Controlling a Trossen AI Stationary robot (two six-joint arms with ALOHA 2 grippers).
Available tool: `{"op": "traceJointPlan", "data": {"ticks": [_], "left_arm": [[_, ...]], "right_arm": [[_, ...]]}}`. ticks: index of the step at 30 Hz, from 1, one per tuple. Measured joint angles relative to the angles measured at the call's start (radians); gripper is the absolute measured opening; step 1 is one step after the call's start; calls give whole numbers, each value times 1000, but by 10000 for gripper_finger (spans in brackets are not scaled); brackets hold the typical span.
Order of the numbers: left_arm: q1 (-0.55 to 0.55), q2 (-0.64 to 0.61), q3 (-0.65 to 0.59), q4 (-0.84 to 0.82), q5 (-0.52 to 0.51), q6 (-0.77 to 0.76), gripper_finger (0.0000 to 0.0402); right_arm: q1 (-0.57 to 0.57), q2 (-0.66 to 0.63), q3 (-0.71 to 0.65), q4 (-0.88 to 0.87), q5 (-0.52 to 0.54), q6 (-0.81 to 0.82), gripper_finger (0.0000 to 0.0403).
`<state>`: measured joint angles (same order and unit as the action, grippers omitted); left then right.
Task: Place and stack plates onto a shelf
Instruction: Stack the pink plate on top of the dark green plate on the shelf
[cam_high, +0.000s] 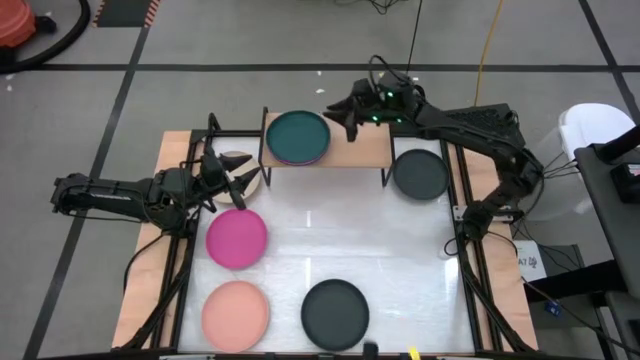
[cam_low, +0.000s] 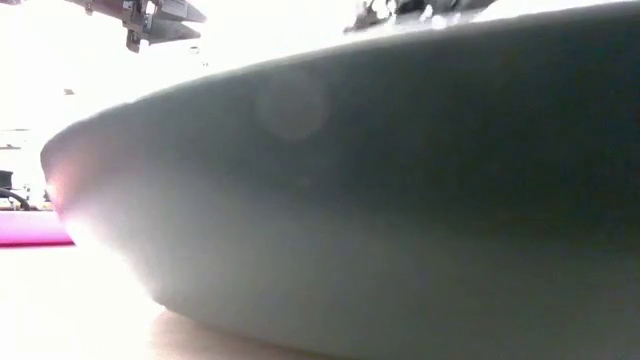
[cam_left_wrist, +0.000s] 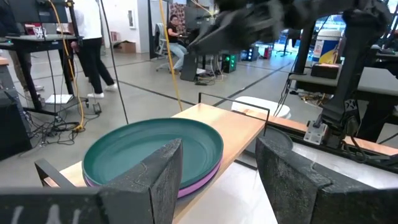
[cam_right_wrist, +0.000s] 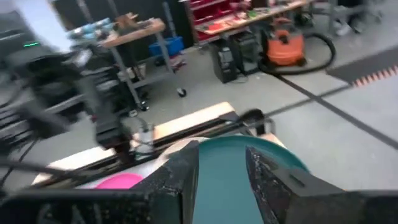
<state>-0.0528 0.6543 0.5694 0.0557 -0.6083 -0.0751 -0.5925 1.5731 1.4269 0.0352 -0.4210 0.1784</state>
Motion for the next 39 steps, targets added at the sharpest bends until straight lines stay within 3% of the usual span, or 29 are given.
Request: {"op": "traceJointPlan", "data": {"ticks": [5,11,16,21,26,30,39], "left_arm": [[0,0,0,0,0,0,207],[0,0,0,0,0,0,207],[0,0,0,0,0,0,207],[0,0,0,0,0,0,207],[0,0,0,0,0,0,207],[0,0,0,0,0,0,207],[0,0,0,3,0,-12,207]], "right_arm": [[98,-153,-67,-131,-1,-142,116],[226,-371,-297,-124,4,-158,116],[339,-553,-599,57,21,-111,116],[478,-674,-920,341,165,-54,116],[600,-687,-1151,658,305,-25,116],[650,-681,-1213,747,394,-34,116],[667,-681,-1214,747,395,-31,116]]}}
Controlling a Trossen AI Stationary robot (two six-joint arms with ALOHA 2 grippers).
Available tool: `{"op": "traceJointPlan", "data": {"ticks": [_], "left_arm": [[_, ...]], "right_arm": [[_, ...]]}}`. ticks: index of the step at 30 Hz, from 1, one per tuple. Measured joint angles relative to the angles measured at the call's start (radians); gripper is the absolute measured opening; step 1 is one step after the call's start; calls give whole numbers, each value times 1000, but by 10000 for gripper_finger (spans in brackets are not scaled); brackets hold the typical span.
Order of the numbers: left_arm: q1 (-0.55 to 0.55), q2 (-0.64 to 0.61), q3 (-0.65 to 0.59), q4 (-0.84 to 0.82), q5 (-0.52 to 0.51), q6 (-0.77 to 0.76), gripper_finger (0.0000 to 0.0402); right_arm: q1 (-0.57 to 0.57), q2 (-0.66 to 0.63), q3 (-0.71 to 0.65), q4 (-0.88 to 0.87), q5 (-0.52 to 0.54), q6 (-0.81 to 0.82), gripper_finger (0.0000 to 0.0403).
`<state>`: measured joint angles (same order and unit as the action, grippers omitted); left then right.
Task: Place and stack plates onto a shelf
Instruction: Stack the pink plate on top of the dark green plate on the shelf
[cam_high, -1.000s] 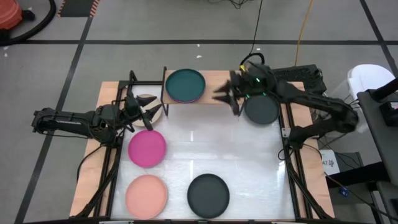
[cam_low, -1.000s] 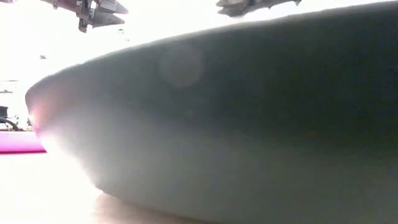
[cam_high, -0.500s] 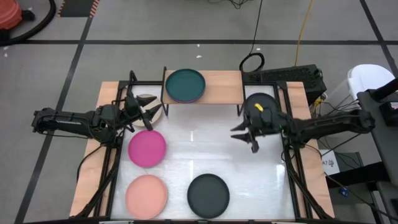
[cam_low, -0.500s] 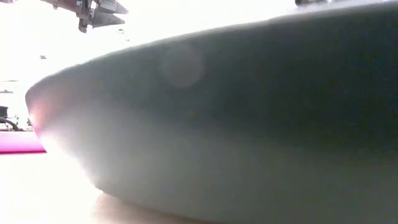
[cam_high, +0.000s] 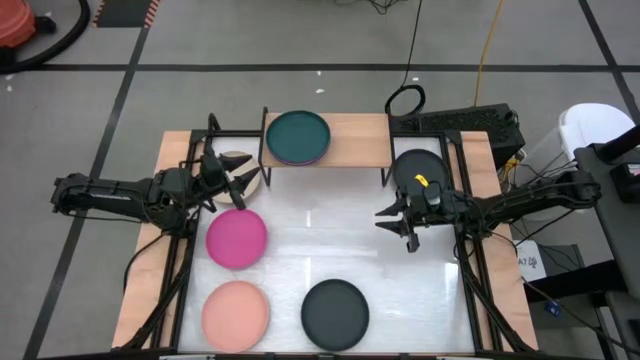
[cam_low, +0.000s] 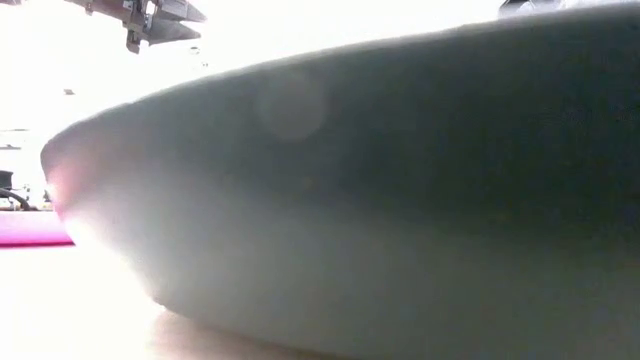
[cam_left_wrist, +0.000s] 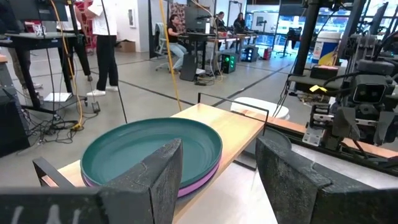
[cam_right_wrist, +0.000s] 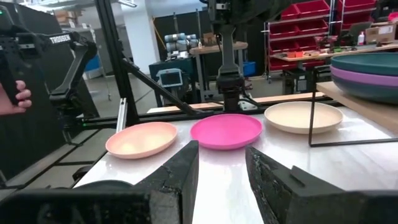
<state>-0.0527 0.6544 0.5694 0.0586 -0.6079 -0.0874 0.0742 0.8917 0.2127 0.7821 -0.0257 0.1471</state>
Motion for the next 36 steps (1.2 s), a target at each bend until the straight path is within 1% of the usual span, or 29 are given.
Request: {"op": "traceJointPlan", "data": {"ticks": [11,16,21,30,36], "left_arm": [[0,0,0,22,0,2,207],[0,0,0,25,0,-48,207],[0,0,0,51,0,-54,207],[0,0,0,51,-2,58,207],[0,0,0,51,-2,55,207]], "right_arm": [[0,0,0,8,3,1,116],[0,0,0,7,4,2,116],[0,0,0,7,4,2,116],[0,0,0,-9,4,2,116],[0,1,0,-8,4,2,116]]}}
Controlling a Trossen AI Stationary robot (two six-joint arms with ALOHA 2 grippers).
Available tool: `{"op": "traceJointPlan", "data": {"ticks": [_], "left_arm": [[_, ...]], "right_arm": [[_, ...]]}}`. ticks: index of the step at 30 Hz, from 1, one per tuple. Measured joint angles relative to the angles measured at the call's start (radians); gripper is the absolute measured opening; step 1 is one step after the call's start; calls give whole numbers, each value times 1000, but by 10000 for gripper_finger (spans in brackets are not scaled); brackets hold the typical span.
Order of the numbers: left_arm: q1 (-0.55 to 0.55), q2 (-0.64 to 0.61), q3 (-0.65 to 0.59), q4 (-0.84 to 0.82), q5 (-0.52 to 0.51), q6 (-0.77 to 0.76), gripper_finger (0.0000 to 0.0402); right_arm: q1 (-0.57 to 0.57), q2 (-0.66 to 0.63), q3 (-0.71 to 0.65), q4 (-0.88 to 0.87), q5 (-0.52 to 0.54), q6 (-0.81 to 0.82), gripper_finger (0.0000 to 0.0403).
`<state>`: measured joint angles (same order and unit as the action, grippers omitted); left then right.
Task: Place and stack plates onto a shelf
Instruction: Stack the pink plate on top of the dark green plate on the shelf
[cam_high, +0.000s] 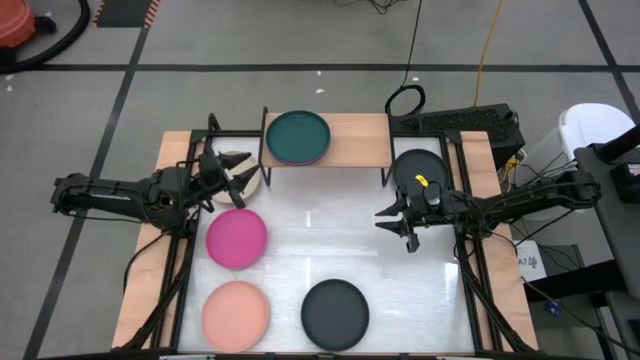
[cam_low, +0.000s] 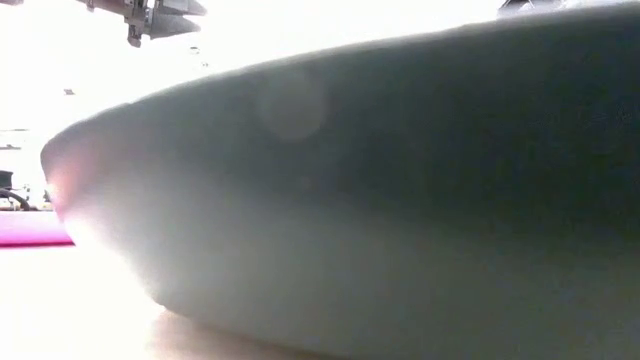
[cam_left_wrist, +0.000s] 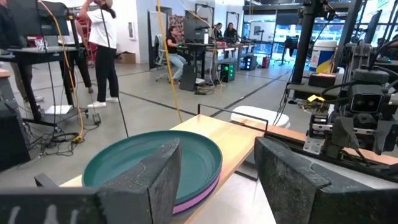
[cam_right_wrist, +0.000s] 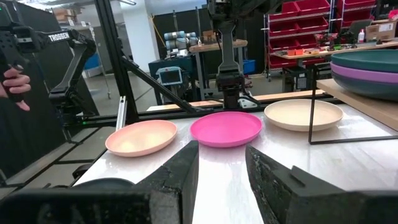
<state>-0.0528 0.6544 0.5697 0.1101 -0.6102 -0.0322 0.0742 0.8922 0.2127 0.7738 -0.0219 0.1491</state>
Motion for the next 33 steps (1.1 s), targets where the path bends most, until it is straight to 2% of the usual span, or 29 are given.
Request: {"op": "traceJointPlan", "data": {"ticks": [26,33], "left_arm": [[22,0,0,32,-12,8,207],[18,0,0,34,-2,-48,207]], "right_arm": [[0,0,0,-8,0,7,116],[0,0,0,-8,0,7,116]]}}
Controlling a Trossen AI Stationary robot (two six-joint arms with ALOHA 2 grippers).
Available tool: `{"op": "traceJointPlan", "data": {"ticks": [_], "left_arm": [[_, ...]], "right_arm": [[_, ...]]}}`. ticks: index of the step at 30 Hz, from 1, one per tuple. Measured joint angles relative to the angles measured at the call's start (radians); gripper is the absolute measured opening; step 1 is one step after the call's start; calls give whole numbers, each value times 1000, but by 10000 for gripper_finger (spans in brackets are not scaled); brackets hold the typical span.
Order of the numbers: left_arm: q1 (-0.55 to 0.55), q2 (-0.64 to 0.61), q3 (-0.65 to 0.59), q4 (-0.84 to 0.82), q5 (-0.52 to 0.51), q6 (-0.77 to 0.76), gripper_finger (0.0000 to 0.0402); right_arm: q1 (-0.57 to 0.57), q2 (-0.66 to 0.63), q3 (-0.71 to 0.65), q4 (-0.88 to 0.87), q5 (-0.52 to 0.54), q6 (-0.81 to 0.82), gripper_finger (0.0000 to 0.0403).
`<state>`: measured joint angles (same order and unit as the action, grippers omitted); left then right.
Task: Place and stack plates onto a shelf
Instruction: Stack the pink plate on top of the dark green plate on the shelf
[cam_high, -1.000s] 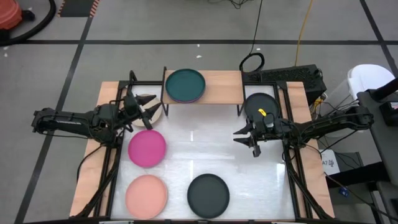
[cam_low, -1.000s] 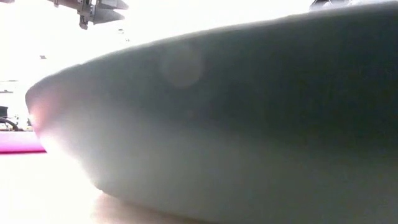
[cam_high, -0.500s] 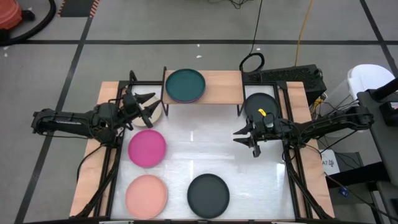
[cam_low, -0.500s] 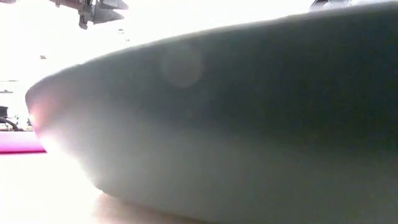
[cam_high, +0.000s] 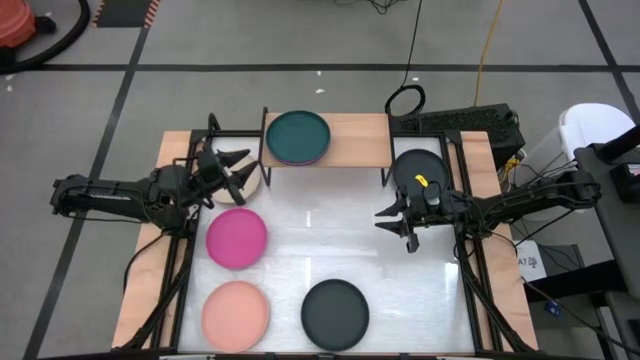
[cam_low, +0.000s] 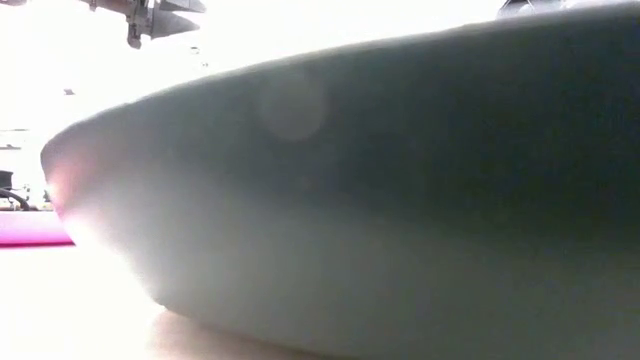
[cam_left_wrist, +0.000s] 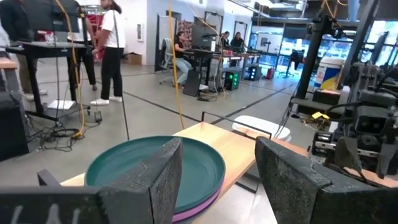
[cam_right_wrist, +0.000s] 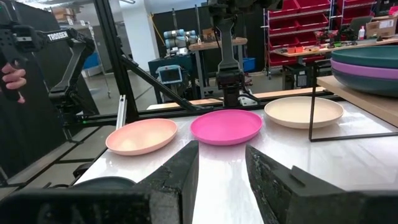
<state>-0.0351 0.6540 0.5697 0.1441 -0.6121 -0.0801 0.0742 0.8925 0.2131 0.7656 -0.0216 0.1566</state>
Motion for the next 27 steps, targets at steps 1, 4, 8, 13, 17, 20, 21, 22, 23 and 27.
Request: {"op": "traceJointPlan", "data": {"ticks": [1,4,8,13,17,20,21,22,23,27], "left_arm": [[0,0,0,-5,7,8,207],[0,0,0,-58,10,18,207],[2,0,0,-134,10,16,207],[1,0,0,-90,12,-35,207],[1,-1,0,24,12,-30,207],[2,-1,0,79,12,-27,207],[2,-2,0,98,12,-26,207],[2,-3,2,111,11,-26,207],[2,-3,7,112,9,-20,207],[1,-2,35,37,5,44,207]], "right_arm": [[0,0,0,0,0,0,116],[0,0,0,0,0,5,116],[0,0,0,-7,0,8,116],[0,0,0,-14,6,8,116],[0,0,0,-15,50,11,116],[0,0,0,-18,51,15,116],[0,0,0,-21,51,15,116],[0,0,0,-24,51,15,116],[0,0,0,-28,51,15,116],[0,0,0,-44,51,15,116]]}}
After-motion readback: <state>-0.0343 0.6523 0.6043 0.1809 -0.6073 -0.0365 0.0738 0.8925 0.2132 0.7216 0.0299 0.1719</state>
